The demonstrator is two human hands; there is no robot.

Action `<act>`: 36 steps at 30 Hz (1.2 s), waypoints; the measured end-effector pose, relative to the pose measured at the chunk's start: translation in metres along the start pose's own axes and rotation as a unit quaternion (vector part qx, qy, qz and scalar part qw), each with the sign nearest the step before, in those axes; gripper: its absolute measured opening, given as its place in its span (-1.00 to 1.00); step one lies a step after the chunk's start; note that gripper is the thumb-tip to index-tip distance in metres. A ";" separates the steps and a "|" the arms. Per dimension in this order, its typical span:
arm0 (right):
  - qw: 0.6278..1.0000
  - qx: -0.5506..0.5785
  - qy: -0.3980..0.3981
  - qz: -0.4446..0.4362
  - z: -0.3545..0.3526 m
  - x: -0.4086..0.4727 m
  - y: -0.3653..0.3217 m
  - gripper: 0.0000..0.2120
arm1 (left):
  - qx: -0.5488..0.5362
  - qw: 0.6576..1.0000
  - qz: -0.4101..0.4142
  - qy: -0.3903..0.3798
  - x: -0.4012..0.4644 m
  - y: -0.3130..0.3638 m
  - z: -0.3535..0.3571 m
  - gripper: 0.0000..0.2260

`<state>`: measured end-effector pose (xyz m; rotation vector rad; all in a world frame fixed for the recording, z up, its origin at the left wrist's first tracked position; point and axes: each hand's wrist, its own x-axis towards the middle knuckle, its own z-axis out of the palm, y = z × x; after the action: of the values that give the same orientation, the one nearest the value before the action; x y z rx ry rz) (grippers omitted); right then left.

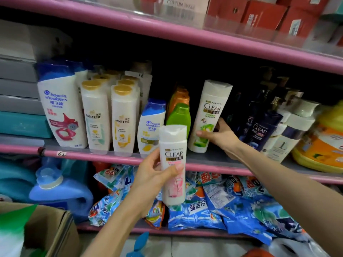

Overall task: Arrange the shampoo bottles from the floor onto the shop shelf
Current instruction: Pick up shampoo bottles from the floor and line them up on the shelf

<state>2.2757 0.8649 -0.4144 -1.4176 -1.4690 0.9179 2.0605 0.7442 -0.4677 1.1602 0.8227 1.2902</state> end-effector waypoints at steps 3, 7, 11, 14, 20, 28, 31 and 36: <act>1.000 -0.005 -0.030 0.001 -0.001 0.009 0.000 -0.43 | -0.016 1.000 0.015 -0.011 0.004 -0.001 0.007 -0.61; 0.999 0.025 -0.041 0.014 0.003 0.016 0.000 -0.49 | -0.019 0.999 0.020 -0.016 0.006 0.000 0.011 -0.60; 1.000 0.011 -0.026 0.004 0.007 0.018 0.000 -0.52 | -0.031 0.999 0.022 0.004 0.011 -0.001 0.012 -0.55; 1.000 0.006 -0.024 -0.004 0.010 0.016 0.000 -0.54 | -0.028 0.999 0.027 0.014 0.014 -0.001 0.014 -0.51; 1.000 -0.011 -0.006 -0.012 0.013 0.008 -0.003 -0.54 | -0.023 0.999 0.031 0.005 0.017 0.000 0.020 -0.54; 0.996 -0.060 -0.038 0.059 -0.006 -0.041 -0.006 -0.31 | 0.094 0.995 0.014 0.027 -0.004 0.011 0.037 -0.61; 0.976 -0.006 -0.215 0.039 -0.023 -0.077 -0.017 -0.32 | 0.145 0.988 0.043 0.037 0.010 0.041 0.057 -0.62; 0.968 -0.029 -0.234 -0.080 -0.029 -0.092 -0.041 -0.38 | 0.166 0.982 0.076 0.051 0.046 0.097 0.085 -0.61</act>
<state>2.2862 0.7688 -0.3750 -1.1457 -1.9417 1.1653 2.1203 0.7647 -0.3464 1.4523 1.0716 1.3793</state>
